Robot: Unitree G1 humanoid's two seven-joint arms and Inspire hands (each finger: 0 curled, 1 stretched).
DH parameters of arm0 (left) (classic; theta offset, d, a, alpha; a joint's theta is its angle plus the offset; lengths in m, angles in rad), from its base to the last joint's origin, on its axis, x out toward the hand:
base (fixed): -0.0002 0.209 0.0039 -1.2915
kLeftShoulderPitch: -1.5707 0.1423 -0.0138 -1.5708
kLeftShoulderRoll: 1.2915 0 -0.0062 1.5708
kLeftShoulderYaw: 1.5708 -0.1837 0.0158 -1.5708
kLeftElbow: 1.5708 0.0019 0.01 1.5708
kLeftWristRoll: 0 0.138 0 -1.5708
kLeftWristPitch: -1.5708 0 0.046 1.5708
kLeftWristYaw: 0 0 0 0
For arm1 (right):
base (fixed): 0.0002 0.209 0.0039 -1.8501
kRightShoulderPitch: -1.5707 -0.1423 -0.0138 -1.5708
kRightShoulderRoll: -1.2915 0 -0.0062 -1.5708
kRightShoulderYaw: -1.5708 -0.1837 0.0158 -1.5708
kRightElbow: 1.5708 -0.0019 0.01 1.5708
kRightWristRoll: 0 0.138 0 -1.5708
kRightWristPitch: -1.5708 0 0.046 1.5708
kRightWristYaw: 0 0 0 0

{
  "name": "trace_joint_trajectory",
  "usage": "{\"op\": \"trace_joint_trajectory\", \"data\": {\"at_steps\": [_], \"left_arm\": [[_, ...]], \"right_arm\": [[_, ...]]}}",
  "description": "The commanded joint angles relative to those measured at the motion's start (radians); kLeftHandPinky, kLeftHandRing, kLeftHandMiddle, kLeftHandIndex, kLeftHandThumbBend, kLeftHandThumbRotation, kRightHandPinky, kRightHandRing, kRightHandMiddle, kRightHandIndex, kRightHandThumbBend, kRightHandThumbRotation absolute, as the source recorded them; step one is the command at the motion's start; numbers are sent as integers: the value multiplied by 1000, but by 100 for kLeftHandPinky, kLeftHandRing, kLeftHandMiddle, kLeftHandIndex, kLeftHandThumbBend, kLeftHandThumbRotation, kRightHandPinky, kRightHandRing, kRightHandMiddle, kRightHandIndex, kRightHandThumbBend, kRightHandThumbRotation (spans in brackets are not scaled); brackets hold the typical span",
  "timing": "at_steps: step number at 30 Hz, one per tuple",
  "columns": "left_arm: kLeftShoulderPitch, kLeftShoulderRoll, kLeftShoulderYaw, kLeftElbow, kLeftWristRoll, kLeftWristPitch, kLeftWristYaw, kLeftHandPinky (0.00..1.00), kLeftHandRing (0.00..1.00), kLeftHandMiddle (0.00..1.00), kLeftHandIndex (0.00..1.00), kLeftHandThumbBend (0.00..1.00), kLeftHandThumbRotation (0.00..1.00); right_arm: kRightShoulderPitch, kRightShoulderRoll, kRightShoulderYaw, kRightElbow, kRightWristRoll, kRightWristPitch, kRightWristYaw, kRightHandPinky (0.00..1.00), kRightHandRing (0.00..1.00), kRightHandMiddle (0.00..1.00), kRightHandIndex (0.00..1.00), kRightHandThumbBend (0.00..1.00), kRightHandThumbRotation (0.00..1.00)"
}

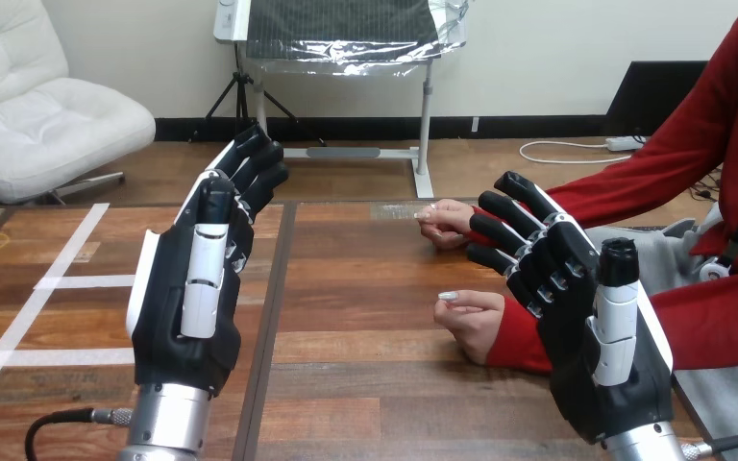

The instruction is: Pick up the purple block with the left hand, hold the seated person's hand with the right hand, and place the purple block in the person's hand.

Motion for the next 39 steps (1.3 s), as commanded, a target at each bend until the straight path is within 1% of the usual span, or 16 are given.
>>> {"op": "trace_joint_trajectory", "data": {"at_steps": [1, 3, 4, 6, 10, 12, 15, 18, 19, 21, 22, 25, 27, 31, 36, 39], "left_arm": [[-74, 14, -8, 18, 18, -20, 3, 92, 87, 86, 84, 54, 91], [-82, 19, -6, 32, 33, -35, 5, 91, 87, 86, 84, 55, 90], [-95, 23, -3, 48, 43, -48, 7, 88, 86, 85, 84, 55, 90], [-109, 26, 0, 67, 53, -63, 9, 85, 86, 85, 83, 52, 89], [-157, 50, 9, 121, 73, -81, 6, 79, 84, 84, 82, 50, 87], [-175, 59, 11, 141, 80, -88, 6, 75, 84, 84, 81, 46, 86], [-215, 74, 19, 191, 107, -109, 21, 73, 83, 83, 80, 44, 84], [-255, 98, 24, 247, 147, -137, 38, 71, 83, 83, 80, 40, 83], [-276, 108, 27, 274, 167, -150, 51, 70, 83, 83, 80, 38, 83], [-298, 118, 29, 305, 188, -166, 68, 70, 82, 82, 79, 36, 82], [-318, 131, 30, 332, 204, -174, 76, 70, 82, 82, 79, 35, 82], [-357, 155, 30, 389, 236, -193, 94, 70, 82, 82, 80, 36, 81], [-377, 167, 29, 420, 252, -204, 104, 72, 83, 83, 81, 36, 81], [-438, 193, 29, 515, 277, -234, 124, 77, 84, 84, 82, 36, 80], [-504, 222, 25, 614, 307, -259, 149, 80, 85, 85, 83, 39, 78], [-545, 238, 21, 672, 325, -260, 166, 80, 85, 85, 83, 41, 77]], "right_arm": [[-55, -7, -4, -14, 9, 0, 5, 81, 86, 87, 87, 78, 98], [-56, -7, -5, -13, 10, 0, 6, 81, 86, 87, 87, 78, 98], [-57, -7, -5, -11, 8, -2, 6, 81, 86, 87, 88, 78, 97], [-59, -7, -6, -8, 6, -4, 5, 81, 86, 87, 87, 78, 98], [-61, -7, -6, -4, 6, -6, 7, 81, 85, 86, 87, 78, 98], [-63, -8, -6, -1, 6, -8, 9, 81, 86, 87, 87, 78, 98], [-63, -8, -6, -2, 4, -6, 8, 81, 86, 87, 87, 78, 98], [-63, -9, -5, -2, 3, -5, 8, 81, 86, 87, 87, 78, 99], [-63, -8, -5, -3, 3, -5, 7, 81, 86, 87, 87, 78, 99], [-63, -7, -4, -3, 2, -5, 7, 82, 86, 87, 87, 78, 99], [-64, -6, -4, -3, 2, -6, 6, 82, 86, 87, 87, 78, 99], [-63, -5, -4, -2, 2, -8, 5, 82, 86, 87, 88, 78, 99], [-62, -3, -4, -2, 2, -9, 4, 82, 86, 86, 88, 78, 99], [-61, 3, -4, -3, 1, -12, -1, 82, 85, 86, 89, 79, 99], [-57, 4, -4, -11, 6, -5, -3, 81, 85, 85, 89, 80, 99], [-55, 3, -5, -15, 6, -1, -6, 81, 85, 85, 88, 80, 98]]}}
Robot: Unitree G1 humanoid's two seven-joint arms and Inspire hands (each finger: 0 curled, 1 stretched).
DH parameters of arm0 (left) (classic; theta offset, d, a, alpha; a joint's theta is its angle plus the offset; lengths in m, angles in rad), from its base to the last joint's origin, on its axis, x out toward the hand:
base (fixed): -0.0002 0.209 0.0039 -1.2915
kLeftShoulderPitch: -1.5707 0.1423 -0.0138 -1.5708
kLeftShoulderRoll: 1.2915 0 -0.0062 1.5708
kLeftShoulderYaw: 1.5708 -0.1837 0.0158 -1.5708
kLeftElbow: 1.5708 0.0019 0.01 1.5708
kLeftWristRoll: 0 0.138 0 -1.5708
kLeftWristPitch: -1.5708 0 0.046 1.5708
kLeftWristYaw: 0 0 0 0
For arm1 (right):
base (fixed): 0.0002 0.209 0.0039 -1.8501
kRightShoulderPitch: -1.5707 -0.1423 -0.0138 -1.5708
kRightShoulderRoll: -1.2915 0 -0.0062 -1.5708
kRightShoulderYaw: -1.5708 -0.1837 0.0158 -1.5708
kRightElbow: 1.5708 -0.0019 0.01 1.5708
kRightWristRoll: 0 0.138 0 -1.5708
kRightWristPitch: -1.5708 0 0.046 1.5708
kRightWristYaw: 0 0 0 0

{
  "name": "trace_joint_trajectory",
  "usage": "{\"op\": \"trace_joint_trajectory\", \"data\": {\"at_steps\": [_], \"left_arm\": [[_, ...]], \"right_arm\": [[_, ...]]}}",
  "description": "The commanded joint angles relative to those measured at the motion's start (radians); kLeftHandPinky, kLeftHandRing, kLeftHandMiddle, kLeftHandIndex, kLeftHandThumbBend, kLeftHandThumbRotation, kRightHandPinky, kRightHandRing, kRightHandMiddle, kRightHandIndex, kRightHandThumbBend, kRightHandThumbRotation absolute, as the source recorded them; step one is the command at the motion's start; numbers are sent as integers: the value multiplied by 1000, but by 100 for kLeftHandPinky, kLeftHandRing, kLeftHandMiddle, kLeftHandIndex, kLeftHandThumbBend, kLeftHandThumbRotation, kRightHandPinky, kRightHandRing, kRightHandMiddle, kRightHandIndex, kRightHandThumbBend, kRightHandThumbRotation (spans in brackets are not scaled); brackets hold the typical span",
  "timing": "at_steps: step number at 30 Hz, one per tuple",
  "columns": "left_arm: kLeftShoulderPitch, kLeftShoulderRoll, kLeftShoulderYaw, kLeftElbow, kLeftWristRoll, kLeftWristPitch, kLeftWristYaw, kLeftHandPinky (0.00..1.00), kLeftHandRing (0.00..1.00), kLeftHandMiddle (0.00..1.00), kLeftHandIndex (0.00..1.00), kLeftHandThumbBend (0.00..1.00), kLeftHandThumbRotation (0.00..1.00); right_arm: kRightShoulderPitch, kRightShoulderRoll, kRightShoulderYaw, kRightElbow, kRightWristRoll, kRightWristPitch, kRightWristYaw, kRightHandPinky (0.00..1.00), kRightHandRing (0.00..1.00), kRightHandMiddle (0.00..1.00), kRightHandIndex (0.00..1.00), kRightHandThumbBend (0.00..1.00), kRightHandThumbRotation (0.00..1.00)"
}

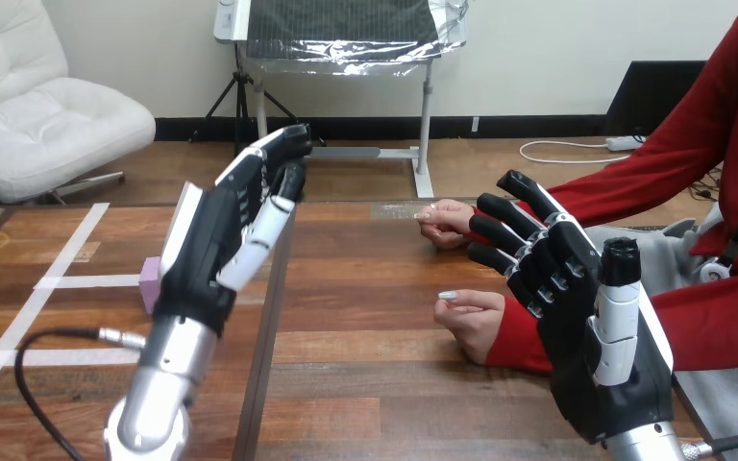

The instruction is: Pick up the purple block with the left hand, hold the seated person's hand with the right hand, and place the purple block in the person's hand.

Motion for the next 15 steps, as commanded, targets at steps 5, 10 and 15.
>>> {"op": "trace_joint_trajectory", "data": {"at_steps": [5, 10, 15], "left_arm": [[-254, 87, -8, 231, 88, -44, 73, 78, 84, 85, 84, 42, 76], [-313, 109, -21, 312, 119, -39, 94, 76, 84, 86, 84, 46, 74], [-364, 126, -32, 384, 144, -35, 110, 75, 84, 86, 84, 49, 72]], "right_arm": [[-53, -2, -5, -16, 6, -6, -2, 80, 84, 84, 88, 80, 98], [-53, -5, -7, -14, 9, -9, 3, 78, 84, 84, 88, 80, 98], [-51, -6, -9, -16, 10, -4, 1, 78, 84, 85, 87, 80, 97]]}}
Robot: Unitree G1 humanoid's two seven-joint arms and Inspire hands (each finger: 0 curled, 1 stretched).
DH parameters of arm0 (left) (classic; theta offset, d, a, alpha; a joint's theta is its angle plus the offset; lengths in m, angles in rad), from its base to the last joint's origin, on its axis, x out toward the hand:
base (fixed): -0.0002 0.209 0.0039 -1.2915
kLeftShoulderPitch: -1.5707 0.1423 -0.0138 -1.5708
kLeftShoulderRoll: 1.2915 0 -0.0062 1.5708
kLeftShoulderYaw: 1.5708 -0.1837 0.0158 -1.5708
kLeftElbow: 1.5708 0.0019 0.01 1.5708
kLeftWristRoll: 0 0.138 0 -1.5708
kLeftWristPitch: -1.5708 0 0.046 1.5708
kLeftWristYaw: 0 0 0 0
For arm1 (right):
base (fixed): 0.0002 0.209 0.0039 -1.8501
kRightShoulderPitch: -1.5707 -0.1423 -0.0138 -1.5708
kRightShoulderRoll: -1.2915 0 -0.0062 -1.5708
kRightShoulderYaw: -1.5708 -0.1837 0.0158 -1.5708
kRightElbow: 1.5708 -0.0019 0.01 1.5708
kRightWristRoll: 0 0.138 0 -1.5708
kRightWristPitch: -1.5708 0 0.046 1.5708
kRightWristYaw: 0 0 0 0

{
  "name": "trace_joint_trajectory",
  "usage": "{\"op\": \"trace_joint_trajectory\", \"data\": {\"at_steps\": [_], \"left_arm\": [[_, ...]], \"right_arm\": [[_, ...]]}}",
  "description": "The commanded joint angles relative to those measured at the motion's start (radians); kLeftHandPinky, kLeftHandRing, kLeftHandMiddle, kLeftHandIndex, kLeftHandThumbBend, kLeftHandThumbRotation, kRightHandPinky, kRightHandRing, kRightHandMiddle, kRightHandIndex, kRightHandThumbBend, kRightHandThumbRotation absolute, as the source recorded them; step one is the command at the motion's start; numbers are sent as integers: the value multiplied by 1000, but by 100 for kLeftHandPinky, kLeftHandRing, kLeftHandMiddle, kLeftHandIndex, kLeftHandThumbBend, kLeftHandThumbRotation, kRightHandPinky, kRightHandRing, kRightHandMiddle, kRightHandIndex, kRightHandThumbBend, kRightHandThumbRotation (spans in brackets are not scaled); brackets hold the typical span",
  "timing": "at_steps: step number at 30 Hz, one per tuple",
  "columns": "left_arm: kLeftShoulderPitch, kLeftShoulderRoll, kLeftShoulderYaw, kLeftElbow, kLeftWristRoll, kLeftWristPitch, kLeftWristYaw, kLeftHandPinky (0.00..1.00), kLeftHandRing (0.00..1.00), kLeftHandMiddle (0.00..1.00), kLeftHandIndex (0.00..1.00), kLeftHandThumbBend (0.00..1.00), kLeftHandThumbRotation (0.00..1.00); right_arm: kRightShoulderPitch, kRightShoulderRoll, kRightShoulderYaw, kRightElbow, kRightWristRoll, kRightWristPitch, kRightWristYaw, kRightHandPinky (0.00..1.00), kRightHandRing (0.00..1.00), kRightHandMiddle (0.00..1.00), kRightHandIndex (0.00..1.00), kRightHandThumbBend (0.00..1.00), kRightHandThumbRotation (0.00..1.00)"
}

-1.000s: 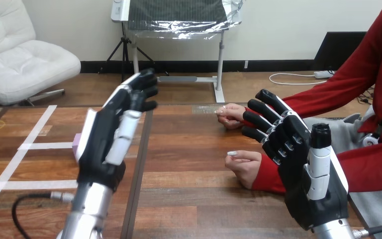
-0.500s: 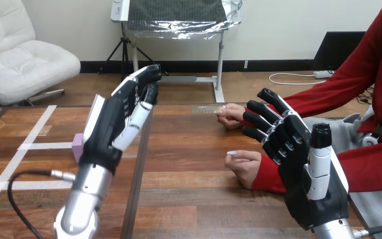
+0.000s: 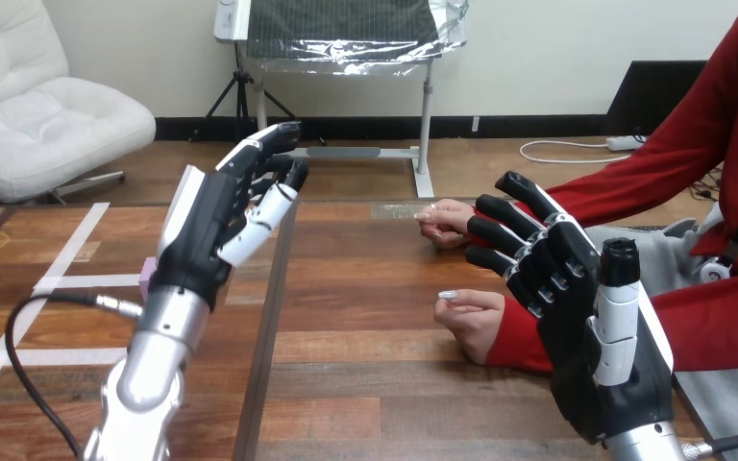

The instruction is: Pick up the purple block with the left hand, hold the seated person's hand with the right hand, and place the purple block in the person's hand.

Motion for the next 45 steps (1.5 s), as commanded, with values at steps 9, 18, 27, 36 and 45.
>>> {"op": "trace_joint_trajectory", "data": {"at_steps": [9, 18, 27, 36, 45], "left_arm": [[-286, 82, -46, 247, 91, -1, 50, 76, 86, 87, 86, 51, 68], [-356, 100, -69, 334, 129, 48, 63, 78, 87, 88, 87, 52, 64], [-411, 114, -95, 406, 164, 95, 77, 78, 87, 88, 87, 51, 62], [-458, 127, -135, 463, 217, 148, 109, 76, 86, 88, 87, 50, 58], [-492, 136, -185, 502, 270, 208, 135, 85, 87, 88, 87, 53, 58]], "right_arm": [[-53, -5, -13, -17, 10, 0, -6, 78, 84, 84, 87, 81, 97], [-59, -8, -17, -10, 8, -2, -4, 78, 84, 84, 87, 81, 97], [-63, -11, -20, -3, 2, -8, 0, 76, 83, 83, 87, 81, 97], [-63, -13, -20, -2, 0, -8, 2, 75, 82, 83, 86, 81, 98], [-63, -14, -21, -6, 6, -3, 5, 74, 82, 83, 86, 82, 98]]}}
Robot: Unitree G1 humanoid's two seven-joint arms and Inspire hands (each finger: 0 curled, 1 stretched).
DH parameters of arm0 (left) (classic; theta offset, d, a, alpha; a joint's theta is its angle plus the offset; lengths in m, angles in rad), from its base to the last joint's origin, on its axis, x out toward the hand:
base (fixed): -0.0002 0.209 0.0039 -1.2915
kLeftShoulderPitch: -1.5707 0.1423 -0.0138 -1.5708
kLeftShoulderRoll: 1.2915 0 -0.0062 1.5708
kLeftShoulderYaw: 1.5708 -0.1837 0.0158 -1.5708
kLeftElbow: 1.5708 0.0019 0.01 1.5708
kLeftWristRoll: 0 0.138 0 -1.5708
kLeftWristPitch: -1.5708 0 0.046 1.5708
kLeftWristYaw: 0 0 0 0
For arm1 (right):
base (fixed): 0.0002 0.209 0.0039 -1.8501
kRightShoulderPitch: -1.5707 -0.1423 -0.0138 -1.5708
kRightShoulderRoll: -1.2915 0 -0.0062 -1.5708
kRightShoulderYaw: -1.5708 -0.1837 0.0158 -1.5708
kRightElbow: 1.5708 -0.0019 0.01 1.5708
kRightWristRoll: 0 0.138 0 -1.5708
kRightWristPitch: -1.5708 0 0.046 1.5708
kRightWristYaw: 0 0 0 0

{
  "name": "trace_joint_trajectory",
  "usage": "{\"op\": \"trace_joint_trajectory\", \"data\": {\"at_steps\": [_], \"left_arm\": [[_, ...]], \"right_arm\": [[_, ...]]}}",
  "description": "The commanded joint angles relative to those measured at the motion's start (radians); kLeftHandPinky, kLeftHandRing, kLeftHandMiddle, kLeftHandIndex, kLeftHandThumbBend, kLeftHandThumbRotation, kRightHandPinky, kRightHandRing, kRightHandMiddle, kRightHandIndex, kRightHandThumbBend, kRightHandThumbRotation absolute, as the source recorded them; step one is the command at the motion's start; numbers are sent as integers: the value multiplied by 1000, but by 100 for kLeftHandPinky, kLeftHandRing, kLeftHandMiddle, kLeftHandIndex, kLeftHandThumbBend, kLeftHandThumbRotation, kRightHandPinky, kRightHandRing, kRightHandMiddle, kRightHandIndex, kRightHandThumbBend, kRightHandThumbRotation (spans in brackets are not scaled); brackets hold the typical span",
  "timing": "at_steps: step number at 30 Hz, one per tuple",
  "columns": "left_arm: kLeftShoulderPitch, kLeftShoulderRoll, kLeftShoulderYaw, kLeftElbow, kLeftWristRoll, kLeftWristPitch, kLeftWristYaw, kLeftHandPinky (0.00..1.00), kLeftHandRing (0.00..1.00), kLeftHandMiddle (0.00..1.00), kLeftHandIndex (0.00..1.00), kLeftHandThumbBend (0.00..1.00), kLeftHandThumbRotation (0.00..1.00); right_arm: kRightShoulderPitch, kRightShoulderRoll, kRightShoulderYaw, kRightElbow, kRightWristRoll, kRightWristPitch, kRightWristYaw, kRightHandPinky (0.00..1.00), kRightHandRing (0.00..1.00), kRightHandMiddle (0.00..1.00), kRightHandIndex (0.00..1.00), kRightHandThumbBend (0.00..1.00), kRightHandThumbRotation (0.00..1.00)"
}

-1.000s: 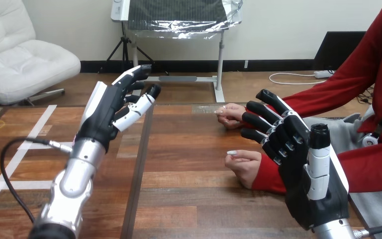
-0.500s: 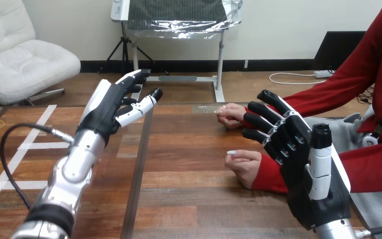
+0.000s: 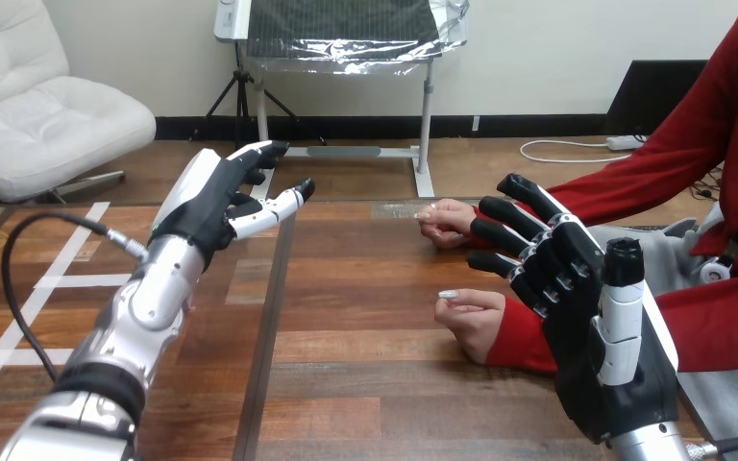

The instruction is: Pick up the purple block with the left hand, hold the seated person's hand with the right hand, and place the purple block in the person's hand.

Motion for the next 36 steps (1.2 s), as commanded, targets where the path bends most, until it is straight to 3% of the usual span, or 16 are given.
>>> {"op": "trace_joint_trajectory", "data": {"at_steps": [1, 6, 12, 24, 36], "left_arm": [[-126, 38, -43, 24, 38, 32, 32, 86, 88, 88, 87, 53, 58], [-140, 42, -64, 38, 56, 56, 32, 91, 89, 89, 87, 51, 58], [-155, 46, -86, 52, 75, 88, 34, 89, 90, 90, 87, 52, 57], [-173, 50, -115, 69, 97, 151, 48, 77, 89, 89, 86, 55, 59], [-176, 64, -145, 85, 122, 180, 68, 86, 86, 87, 84, 54, 54]], "right_arm": [[-63, -12, -10, -6, 7, -3, 5, 74, 82, 83, 86, 82, 98], [-63, -12, -11, -8, 6, -1, 3, 74, 82, 83, 85, 82, 98], [-65, -12, -11, -8, 6, -1, 3, 75, 82, 83, 85, 82, 98], [-72, -11, -10, 0, 5, -8, 8, 76, 83, 83, 85, 80, 98], [-77, -8, -8, 3, 1, -6, 3, 76, 82, 83, 85, 81, 98]]}}
